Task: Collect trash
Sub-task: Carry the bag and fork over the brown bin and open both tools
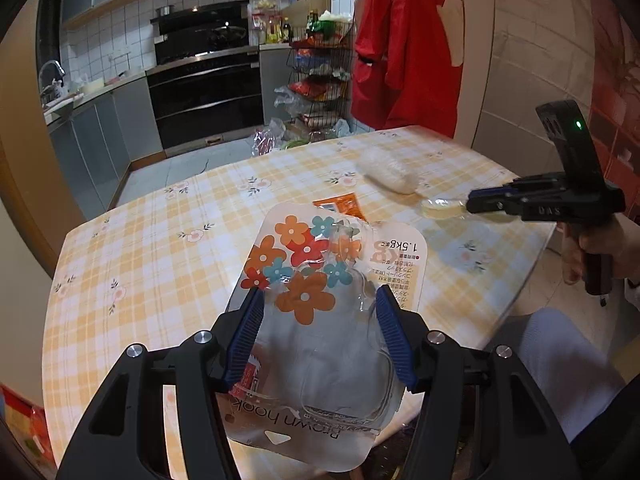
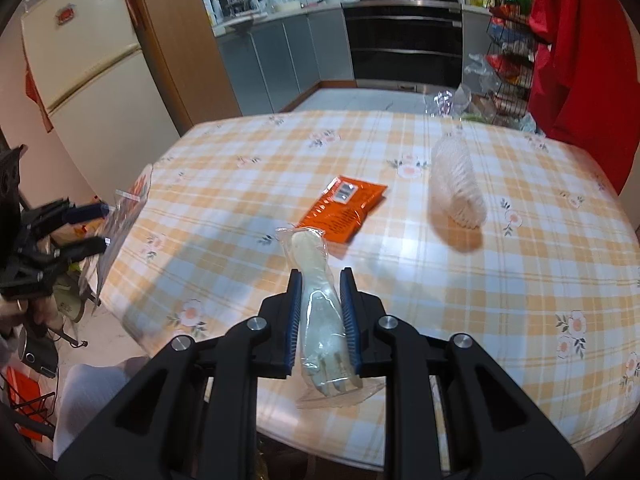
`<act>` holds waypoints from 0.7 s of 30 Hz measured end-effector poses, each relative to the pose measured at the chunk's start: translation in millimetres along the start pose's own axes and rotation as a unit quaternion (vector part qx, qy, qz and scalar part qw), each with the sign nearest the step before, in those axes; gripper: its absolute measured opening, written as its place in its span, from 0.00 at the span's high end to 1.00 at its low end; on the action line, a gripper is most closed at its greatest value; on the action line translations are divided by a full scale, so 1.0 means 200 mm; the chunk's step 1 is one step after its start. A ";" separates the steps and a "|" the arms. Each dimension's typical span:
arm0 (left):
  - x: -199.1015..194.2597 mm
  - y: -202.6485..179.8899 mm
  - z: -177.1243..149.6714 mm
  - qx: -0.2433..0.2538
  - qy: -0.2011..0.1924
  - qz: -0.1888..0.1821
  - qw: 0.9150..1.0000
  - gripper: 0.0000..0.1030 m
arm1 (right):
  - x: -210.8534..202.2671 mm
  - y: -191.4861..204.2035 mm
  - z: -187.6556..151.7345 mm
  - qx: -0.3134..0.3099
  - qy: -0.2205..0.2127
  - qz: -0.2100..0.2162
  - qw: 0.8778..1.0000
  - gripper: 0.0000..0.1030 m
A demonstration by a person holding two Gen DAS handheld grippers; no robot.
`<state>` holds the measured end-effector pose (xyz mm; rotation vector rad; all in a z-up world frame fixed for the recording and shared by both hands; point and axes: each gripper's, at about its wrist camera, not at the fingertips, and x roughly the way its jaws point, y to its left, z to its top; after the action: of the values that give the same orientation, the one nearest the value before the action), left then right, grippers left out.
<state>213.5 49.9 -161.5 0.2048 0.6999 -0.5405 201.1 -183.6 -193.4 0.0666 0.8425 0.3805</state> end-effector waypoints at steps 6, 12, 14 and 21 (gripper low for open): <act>-0.16 -0.18 -0.12 -0.004 -0.001 -0.003 1.000 0.45 | -0.18 0.08 -0.03 -0.010 -0.025 0.004 1.000 0.78; -0.25 -0.35 -0.27 -0.008 0.006 -0.020 1.000 0.45 | -0.32 0.15 -0.12 -0.019 -0.037 0.004 0.999 0.78; -0.27 -0.39 -0.30 -0.006 0.008 -0.024 1.000 0.45 | -0.35 0.16 -0.14 -0.019 -0.038 0.004 0.999 0.78; -0.30 -0.55 -0.38 -0.005 0.018 -0.052 0.998 0.44 | -0.44 0.20 -0.23 -0.021 -0.044 0.004 0.999 0.78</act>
<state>74.5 8.8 -180.2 0.1704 0.7507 -0.6346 103.2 -181.5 -153.0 0.0473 0.7479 0.4000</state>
